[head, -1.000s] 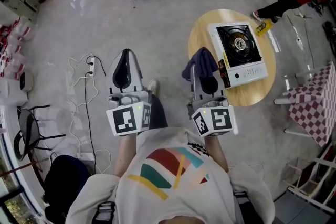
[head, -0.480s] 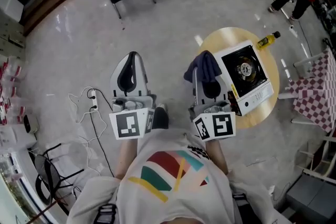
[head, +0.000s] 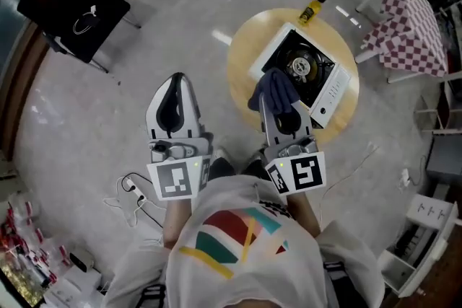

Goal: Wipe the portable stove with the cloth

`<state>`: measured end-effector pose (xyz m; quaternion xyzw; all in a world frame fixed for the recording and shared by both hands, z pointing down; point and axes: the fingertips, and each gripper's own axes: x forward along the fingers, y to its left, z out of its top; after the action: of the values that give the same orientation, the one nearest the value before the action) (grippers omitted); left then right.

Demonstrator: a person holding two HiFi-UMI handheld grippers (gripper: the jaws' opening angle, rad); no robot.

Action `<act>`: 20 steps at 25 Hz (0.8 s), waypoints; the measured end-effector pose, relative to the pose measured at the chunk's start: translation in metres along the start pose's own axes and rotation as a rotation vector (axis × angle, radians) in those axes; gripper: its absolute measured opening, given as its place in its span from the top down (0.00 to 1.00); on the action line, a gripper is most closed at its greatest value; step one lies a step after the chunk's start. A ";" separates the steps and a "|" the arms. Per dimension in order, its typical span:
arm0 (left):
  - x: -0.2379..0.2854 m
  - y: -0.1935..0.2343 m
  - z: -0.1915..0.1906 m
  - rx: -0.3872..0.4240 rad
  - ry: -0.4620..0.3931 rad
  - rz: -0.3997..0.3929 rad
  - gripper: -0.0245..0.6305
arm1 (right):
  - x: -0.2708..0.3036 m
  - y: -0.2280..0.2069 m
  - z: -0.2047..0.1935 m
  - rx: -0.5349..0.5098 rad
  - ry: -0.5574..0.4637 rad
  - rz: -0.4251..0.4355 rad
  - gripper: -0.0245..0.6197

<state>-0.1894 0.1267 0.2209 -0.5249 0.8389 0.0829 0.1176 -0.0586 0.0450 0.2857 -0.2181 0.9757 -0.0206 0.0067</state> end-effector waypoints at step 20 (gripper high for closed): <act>0.062 -0.218 -0.018 -0.077 -0.022 -0.361 0.94 | -0.108 -0.173 0.007 0.098 -0.102 -0.369 0.91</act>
<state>-0.0208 -0.0262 0.2167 -0.6703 0.7258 0.0981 0.1194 0.1129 -0.0660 0.2869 -0.3932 0.9155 -0.0581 0.0629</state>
